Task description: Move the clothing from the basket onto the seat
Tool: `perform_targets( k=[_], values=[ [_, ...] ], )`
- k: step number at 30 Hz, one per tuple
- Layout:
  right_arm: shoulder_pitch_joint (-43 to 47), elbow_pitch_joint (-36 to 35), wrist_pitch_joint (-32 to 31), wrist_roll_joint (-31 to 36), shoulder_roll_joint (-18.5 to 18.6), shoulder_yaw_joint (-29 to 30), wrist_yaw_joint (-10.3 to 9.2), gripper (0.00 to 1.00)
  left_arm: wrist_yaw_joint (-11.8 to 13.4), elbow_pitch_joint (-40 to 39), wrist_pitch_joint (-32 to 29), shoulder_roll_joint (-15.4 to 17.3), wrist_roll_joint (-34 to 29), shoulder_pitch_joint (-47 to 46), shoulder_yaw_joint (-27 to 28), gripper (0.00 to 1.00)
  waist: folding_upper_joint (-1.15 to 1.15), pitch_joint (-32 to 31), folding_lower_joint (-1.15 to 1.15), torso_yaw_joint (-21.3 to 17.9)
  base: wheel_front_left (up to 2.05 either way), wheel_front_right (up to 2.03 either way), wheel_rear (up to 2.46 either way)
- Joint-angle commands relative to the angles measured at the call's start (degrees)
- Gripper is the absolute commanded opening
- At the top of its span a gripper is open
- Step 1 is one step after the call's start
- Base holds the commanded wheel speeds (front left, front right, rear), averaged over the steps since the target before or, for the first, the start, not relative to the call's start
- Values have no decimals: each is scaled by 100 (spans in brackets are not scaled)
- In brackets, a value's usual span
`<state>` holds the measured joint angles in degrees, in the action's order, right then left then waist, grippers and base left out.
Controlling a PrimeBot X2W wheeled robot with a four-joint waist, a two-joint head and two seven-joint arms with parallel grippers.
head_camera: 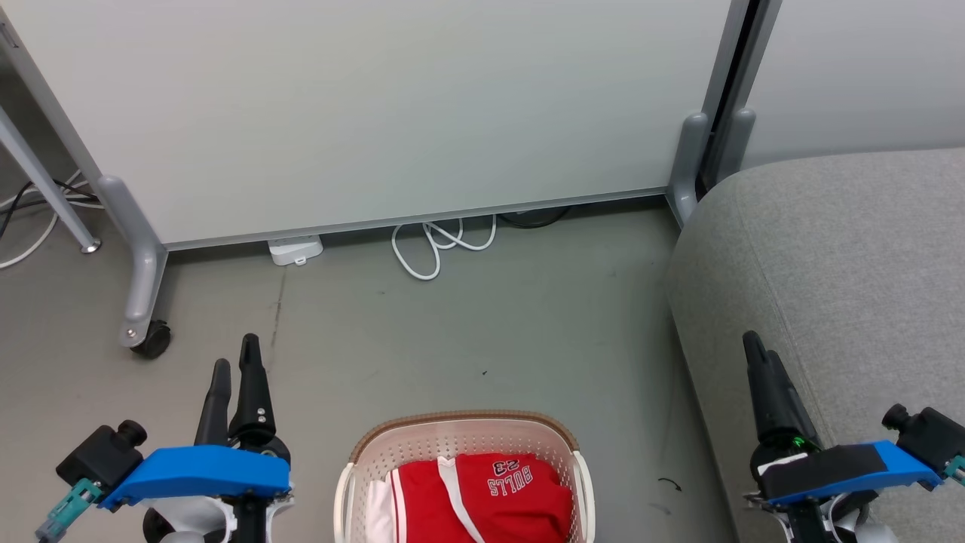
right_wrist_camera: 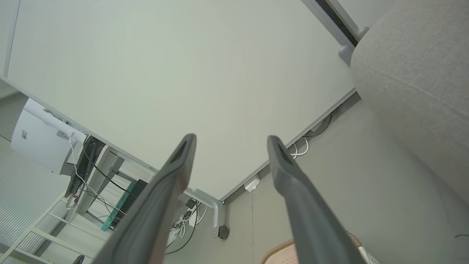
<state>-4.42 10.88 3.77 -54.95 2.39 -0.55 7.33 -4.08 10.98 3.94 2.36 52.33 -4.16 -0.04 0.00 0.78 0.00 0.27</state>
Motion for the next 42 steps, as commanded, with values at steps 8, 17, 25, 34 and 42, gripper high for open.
perform_targets(
  k=[8,17,25,34,42],
  values=[
    [-190,-66,203,966,38,-146,15,100,132,-25,190,48,-1059,-185,-222,100,0,9,0,4,0,0,0],
    [-214,-78,359,1838,43,-261,14,100,221,43,344,56,-1851,-226,-395,100,0,1,0,10,0,0,0],
    [-230,-64,482,2469,47,-314,16,100,302,127,468,74,-2422,-269,-528,100,0,-4,0,13,0,0,0],
    [-252,-53,615,3031,51,-371,17,100,348,168,599,95,-2952,-318,-655,100,0,7,0,19,0,0,0],
    [-286,-48,718,3485,53,-436,18,100,320,185,703,110,-3351,-343,-751,100,0,20,0,22,0,0,0]
  ],
)
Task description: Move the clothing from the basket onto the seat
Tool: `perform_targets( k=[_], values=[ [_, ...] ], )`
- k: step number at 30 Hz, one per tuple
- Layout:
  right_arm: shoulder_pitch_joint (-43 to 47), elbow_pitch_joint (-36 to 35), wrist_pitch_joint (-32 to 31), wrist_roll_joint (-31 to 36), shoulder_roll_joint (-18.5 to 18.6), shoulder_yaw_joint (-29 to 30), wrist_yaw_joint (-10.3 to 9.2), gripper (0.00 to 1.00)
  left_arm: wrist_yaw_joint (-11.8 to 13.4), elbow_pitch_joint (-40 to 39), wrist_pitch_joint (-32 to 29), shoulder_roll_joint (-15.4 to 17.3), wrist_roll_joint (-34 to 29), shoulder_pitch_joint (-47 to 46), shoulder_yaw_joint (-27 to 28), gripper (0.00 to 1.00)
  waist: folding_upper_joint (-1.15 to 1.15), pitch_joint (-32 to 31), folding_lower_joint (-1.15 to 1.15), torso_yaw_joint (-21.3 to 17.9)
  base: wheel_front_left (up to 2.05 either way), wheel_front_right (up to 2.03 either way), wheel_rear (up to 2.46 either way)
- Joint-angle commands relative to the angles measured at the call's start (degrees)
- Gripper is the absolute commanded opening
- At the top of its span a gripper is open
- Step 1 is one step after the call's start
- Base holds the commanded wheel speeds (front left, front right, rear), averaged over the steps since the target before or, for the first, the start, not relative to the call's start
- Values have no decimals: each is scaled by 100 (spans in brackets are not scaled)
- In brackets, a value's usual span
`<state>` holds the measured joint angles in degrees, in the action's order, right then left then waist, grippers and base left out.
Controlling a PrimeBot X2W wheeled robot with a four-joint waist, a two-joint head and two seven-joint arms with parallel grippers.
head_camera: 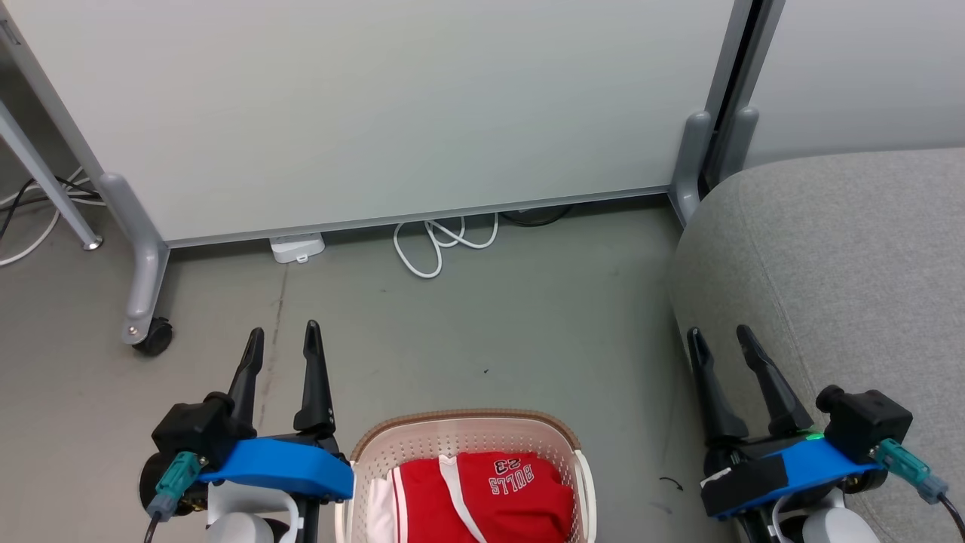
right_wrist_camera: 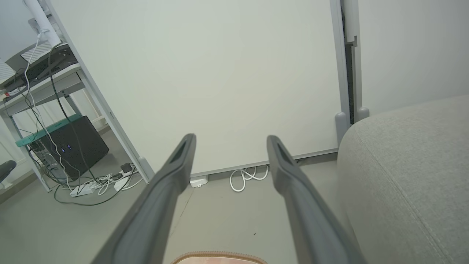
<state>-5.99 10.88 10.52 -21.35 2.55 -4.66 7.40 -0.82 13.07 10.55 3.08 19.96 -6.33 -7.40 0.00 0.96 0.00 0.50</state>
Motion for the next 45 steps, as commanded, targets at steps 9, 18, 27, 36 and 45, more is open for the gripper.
perform_targets(
  k=[9,18,27,36,45],
  values=[
    [-163,-39,162,603,40,-67,12,100,-37,-3,158,46,-566,-155,-108,100,0,30,0,-4,0,0,0],
    [-185,-43,265,1028,43,-118,13,100,-63,26,265,55,-987,-186,-188,100,0,47,0,9,0,0,0],
    [-219,-31,365,1447,45,-149,14,100,-40,48,363,52,-1375,-209,-255,100,0,79,0,-8,0,0,0],
    [-234,16,447,1760,47,-181,14,100,-55,91,437,45,-1679,-223,-319,100,0,74,0,-25,0,0,0],
    [-242,99,474,1796,48,-133,14,100,-86,134,473,29,-1739,-209,-315,100,0,70,0,-44,0,0,0]
  ],
)
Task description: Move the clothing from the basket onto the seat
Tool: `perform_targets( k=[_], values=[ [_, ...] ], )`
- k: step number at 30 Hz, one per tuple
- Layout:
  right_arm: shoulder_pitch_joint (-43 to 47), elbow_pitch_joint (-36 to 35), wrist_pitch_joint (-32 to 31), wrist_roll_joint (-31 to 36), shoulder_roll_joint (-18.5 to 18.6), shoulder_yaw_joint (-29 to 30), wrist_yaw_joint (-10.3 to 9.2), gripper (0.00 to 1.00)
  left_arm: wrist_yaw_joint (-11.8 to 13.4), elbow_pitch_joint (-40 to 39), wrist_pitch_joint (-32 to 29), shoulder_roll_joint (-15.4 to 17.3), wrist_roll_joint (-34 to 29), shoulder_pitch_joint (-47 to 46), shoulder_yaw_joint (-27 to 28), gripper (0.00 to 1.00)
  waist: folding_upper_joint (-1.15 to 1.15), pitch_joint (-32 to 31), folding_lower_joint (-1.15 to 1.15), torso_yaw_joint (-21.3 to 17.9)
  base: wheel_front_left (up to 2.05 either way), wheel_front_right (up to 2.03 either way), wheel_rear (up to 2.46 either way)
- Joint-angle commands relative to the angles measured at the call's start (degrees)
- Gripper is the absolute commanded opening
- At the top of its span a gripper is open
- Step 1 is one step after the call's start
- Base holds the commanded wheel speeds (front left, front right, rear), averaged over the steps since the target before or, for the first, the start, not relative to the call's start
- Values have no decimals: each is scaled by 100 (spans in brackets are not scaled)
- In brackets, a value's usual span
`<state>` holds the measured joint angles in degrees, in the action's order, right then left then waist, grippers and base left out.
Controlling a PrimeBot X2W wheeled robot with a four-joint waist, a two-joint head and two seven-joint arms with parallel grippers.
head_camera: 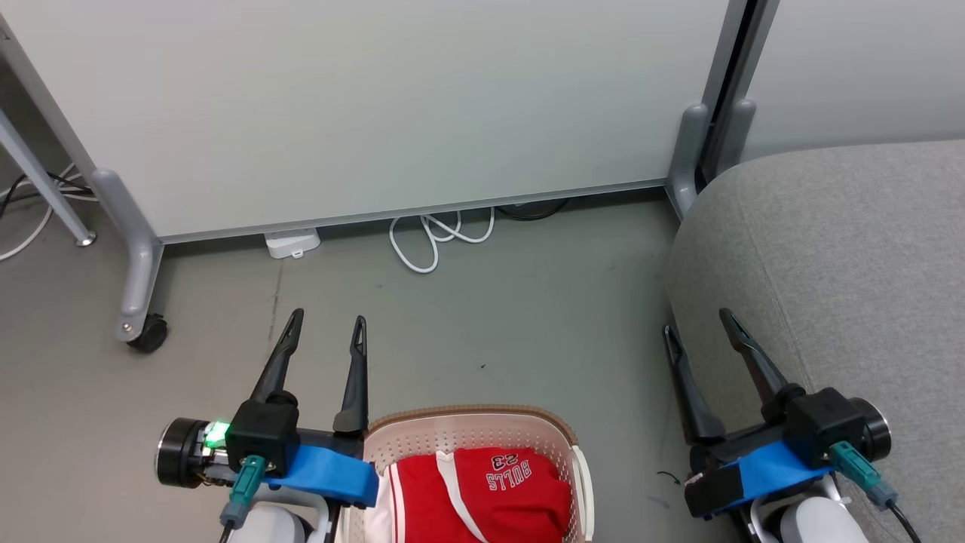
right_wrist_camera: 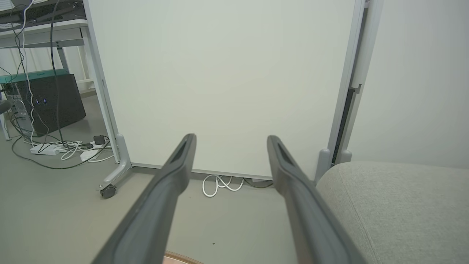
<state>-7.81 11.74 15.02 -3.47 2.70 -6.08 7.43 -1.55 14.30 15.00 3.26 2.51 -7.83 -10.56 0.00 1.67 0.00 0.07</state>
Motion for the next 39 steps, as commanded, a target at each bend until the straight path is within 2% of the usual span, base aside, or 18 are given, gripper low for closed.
perform_targets(
  k=[1,26,32,39],
  values=[
    [-59,25,24,-9,34,13,11,100,-19,15,28,10,16,-59,6,100,0,-2,0,-1,0,0,0],
    [-94,211,24,-105,32,65,7,100,-63,90,28,-22,96,-73,72,100,0,29,0,4,0,0,0],
    [-177,123,23,-117,31,57,7,100,-199,197,27,67,-23,-261,-14,100,0,153,0,-43,0,0,0],
    [-435,-94,23,-31,30,151,7,100,-399,479,23,168,-88,-870,-206,100,0,652,0,-78,0,0,0]
  ],
)
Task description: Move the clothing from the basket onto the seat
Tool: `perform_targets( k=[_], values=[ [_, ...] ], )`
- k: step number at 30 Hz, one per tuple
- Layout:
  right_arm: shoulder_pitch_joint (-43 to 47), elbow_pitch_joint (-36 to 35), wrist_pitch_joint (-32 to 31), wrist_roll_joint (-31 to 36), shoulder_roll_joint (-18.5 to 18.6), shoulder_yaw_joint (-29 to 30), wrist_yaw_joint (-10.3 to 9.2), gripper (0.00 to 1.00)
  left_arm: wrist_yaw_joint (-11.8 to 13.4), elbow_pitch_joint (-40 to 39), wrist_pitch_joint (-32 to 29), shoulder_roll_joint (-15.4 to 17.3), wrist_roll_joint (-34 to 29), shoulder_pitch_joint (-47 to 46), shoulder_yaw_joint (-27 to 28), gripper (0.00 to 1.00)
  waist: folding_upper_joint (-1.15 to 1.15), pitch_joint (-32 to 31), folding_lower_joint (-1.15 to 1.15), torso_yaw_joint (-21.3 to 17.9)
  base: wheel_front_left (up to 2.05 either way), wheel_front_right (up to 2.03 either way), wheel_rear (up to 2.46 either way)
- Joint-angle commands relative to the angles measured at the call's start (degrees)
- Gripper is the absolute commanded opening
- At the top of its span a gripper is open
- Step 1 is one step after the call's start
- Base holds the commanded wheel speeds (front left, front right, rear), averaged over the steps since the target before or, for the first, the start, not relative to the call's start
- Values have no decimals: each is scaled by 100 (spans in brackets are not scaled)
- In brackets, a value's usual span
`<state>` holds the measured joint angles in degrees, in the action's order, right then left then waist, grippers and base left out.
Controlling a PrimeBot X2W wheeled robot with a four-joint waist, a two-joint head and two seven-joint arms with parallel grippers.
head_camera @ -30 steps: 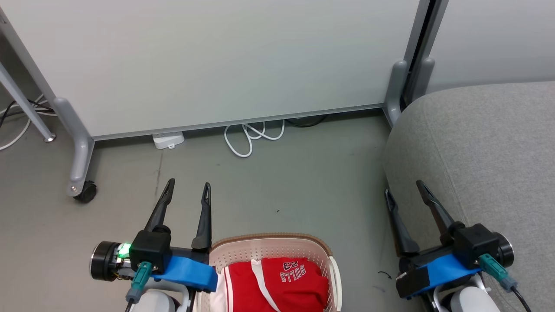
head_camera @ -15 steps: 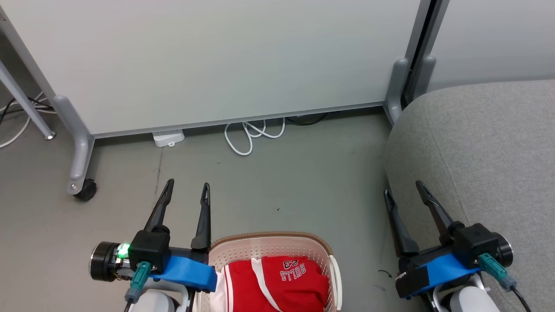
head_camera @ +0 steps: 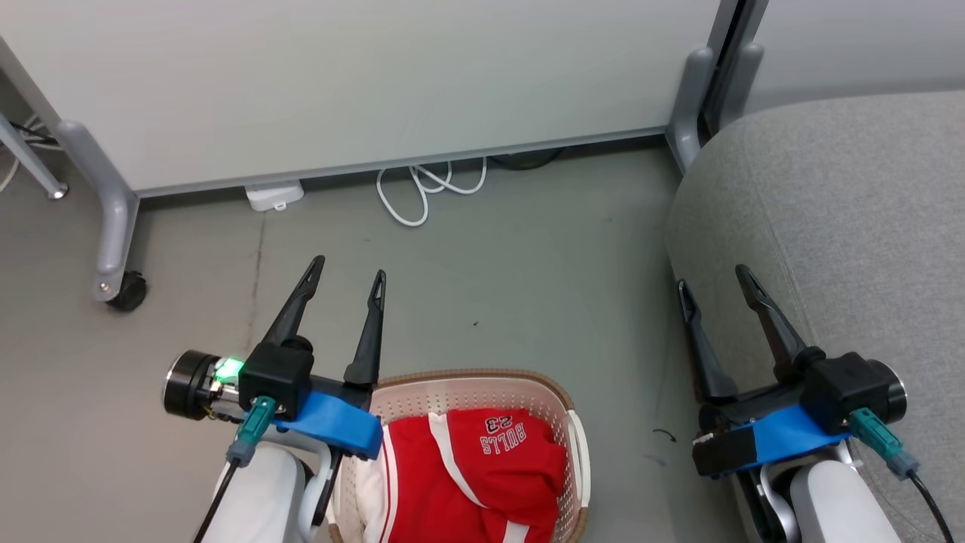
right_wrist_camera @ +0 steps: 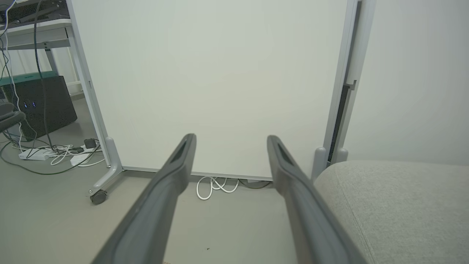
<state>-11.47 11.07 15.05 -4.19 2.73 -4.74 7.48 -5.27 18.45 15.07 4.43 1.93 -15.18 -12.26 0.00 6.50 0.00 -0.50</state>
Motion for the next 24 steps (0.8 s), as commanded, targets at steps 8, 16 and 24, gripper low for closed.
perform_targets(
  k=[8,16,24],
  values=[
    [-413,-176,21,151,27,4,3,100,-181,775,15,258,-155,-836,-525,100,0,827,0,-192,0,0,0],
    [-737,-303,21,226,25,-11,3,100,-224,1732,17,448,-138,-1460,-1218,100,0,1446,0,-408,0,0,0],
    [-1066,-462,21,269,25,-101,3,100,-221,2604,16,553,226,-2060,-2037,100,0,2161,0,-582,0,0,0]
  ],
)
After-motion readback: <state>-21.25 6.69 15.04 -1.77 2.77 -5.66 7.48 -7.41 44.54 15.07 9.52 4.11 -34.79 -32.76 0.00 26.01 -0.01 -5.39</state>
